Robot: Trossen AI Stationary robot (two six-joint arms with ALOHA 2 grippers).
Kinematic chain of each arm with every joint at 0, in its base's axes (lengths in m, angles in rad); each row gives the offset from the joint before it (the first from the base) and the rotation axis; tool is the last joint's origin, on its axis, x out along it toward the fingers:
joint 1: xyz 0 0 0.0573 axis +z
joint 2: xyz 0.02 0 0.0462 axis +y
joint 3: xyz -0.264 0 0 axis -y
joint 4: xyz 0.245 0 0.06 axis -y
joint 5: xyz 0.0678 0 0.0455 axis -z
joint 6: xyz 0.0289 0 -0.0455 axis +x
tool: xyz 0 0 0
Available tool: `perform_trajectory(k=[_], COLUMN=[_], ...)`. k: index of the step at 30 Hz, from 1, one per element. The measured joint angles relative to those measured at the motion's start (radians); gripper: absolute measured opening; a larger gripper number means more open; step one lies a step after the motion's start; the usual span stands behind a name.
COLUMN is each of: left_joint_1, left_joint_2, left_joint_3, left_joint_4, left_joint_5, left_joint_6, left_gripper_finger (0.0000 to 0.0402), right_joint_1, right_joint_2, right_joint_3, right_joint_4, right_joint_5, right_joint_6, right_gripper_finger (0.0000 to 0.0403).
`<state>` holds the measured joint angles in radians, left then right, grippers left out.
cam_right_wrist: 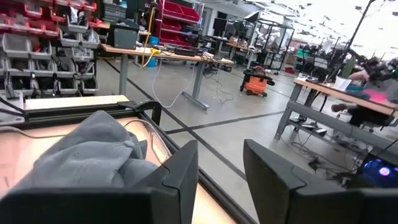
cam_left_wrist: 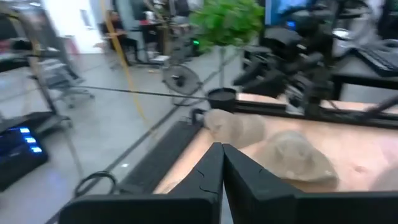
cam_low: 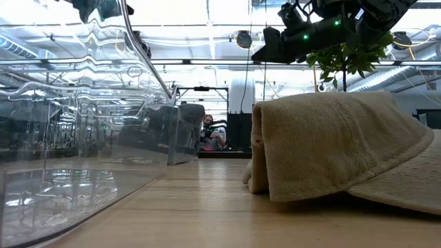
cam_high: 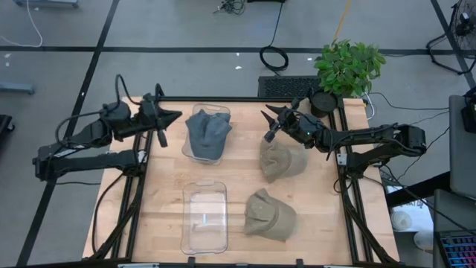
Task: Stack caps by color
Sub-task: Put the top brown cap into the bottom transparent bin
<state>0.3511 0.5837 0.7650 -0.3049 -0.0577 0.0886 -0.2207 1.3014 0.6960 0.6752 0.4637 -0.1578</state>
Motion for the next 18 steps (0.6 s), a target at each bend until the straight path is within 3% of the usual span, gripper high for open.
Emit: perform_trajectory(k=[4, 8, 18], left_joint_1=[0.0, 0.001, 0.001], left_joint_2=[-0.036, -0.119, -0.318], left_joint_3=[-0.054, -0.125, -0.247], left_joint_4=[0.033, 0.074, 0.08], left_joint_5=[0.049, 0.022, 0.05], left_joint_6=[-0.013, -0.022, -0.032], left_gripper_finger=[0.0017, 0.0017, 0.0017], right_joint_1=[0.0, 0.019, 0.156], right_joint_2=[0.0, 0.0, -0.152], right_joint_3=[0.0, 0.0, 0.0], right_joint_4=[-0.02, -0.024, -0.16], right_joint_5=[-0.09, -0.181, -0.18], right_joint_6=[0.042, 0.039, -0.061], right_gripper_finger=[0.0114, 0.0114, 0.0114])
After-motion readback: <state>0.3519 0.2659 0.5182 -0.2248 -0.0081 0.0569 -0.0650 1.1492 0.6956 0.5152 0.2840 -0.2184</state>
